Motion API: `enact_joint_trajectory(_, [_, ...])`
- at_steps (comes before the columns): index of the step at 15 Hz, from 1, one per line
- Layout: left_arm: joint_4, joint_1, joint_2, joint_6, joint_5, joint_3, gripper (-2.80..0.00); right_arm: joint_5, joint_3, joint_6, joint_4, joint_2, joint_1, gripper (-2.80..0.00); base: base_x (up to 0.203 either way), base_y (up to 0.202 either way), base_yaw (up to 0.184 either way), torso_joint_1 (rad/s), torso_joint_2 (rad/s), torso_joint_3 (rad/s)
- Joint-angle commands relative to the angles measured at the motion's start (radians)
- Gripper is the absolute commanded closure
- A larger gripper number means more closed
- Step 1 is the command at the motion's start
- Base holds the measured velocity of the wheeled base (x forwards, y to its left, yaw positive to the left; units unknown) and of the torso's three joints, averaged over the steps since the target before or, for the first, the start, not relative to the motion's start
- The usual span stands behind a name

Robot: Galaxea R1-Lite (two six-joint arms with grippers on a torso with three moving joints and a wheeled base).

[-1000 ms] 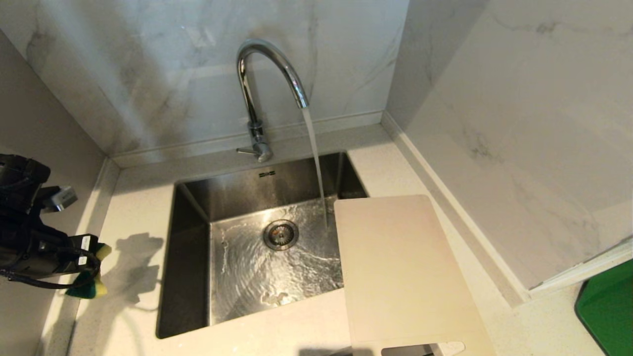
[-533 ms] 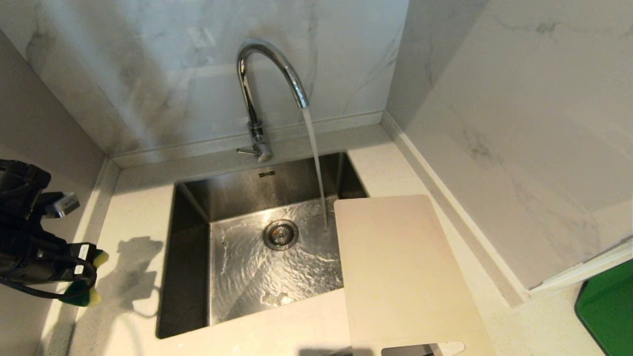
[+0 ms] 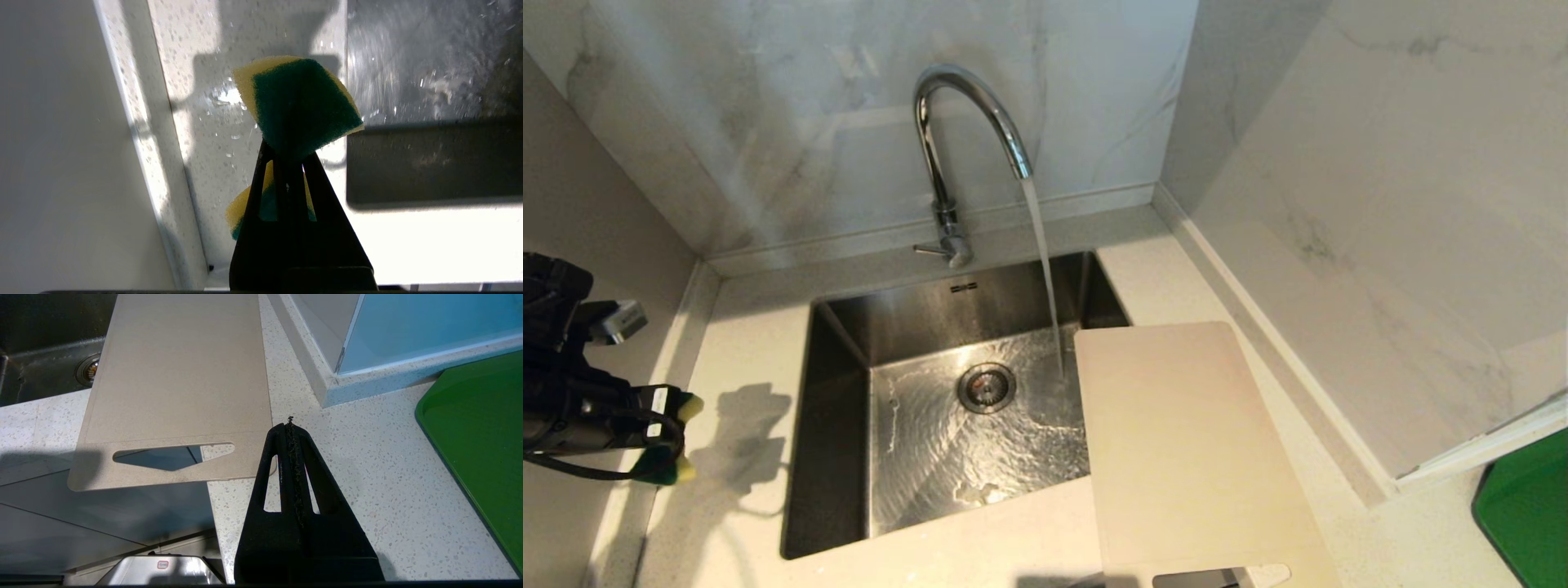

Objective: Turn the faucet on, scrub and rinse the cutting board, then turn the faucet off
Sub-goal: Pick up the cutting board

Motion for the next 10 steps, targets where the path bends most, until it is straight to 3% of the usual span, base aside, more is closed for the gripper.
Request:
enact_joint_trajectory(1, [-0.017, 0.002, -0.017, -0.001, 0.000, 0.006, 0.00, 0.000, 0.000, 0.000, -0.001, 0.000, 0.000, 0.00, 0.000, 0.000, 0.000, 0.000, 0.00, 0.000])
enact_joint_trajectory(6, [-0.055, 0.010, -0.066, -0.001, -0.002, -0.021, 0.00, 0.000, 0.000, 0.000, -0.001, 0.000, 0.000, 0.00, 0.000, 0.000, 0.000, 0.000, 0.00, 0.000])
enact_joint_trajectory(10, [0.024, 0.014, -0.129, 0.001, 0.000, -0.136, 0.00, 0.000, 0.002, 0.000, -0.001, 0.000, 0.000, 0.00, 0.000, 0.000, 0.000, 0.000, 0.00, 0.000])
